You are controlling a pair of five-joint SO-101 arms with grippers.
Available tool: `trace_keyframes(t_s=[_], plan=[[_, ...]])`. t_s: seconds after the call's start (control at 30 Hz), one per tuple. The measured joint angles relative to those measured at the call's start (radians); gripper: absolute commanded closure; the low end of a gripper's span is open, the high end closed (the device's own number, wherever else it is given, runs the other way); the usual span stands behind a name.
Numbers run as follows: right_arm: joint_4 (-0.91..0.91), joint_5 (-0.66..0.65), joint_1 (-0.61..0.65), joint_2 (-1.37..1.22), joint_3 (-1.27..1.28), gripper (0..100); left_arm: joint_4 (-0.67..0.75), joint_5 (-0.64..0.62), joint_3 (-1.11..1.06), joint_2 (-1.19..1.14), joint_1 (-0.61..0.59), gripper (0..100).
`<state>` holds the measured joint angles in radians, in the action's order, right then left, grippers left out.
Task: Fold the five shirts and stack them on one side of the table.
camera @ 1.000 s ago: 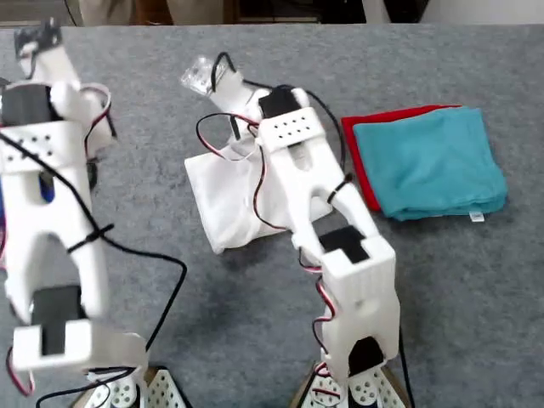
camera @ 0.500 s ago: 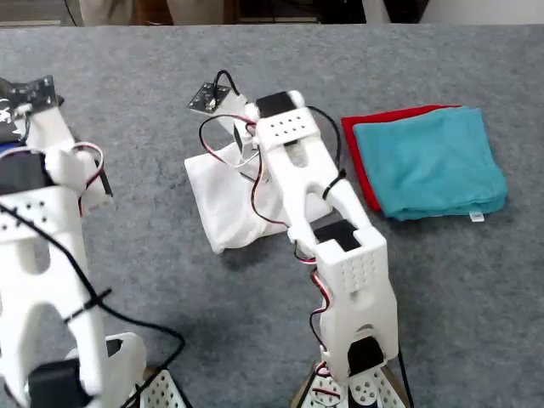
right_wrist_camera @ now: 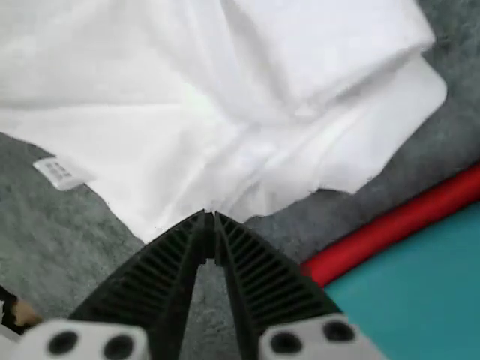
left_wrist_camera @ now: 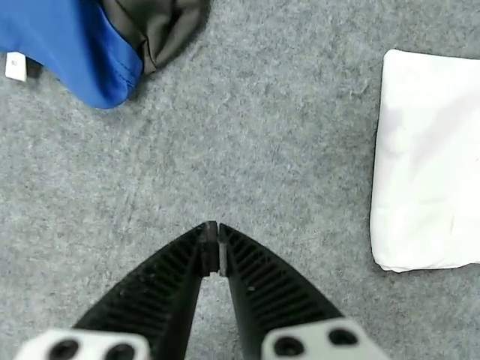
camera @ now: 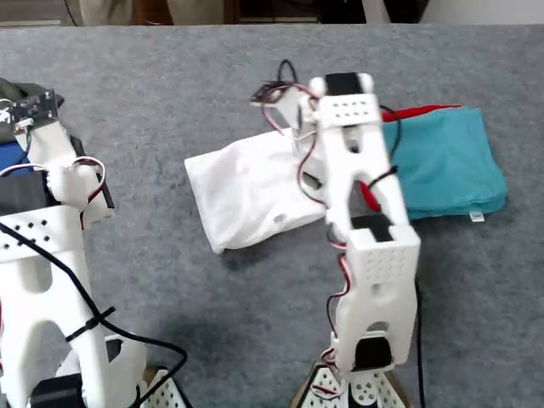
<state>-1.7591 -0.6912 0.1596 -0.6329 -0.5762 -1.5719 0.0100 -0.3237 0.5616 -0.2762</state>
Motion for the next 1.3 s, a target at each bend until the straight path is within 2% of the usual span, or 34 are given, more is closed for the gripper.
trace_keyframes(t_s=[0.17,0.3,0.47,0.57,0.63,0.9,1.17,1.3], plan=[[-0.005,-0.017,-0.035,0.005,-0.029,99.7,0.0,-0.002,-0.003,0.0,0.0,98],[0.021,-0.017,0.052,0.041,-0.071,99.7,0.0,-0.002,-0.003,0.0,0.0,98],[0.235,0.018,0.204,0.037,-0.083,99.7,0.0,0.0,-0.003,0.005,0.0,98],[0.361,0.069,0.242,-0.018,-0.083,99.7,0.0,-0.002,-0.003,0.009,0.0,98],[0.374,0.081,0.253,-0.055,-0.083,99.7,-0.012,-0.002,-0.003,0.012,0.0,98],[0.245,0.084,0.216,-0.103,-0.083,99.7,-0.032,-0.002,-0.003,0.012,0.0,98],[0.026,-0.051,0.126,-0.103,-0.083,99.7,-0.032,-0.002,-0.003,0.012,0.0,98],[-0.002,-0.064,0.101,-0.08,-0.083,99.7,-0.031,-0.002,-0.003,0.012,0.0,98]])
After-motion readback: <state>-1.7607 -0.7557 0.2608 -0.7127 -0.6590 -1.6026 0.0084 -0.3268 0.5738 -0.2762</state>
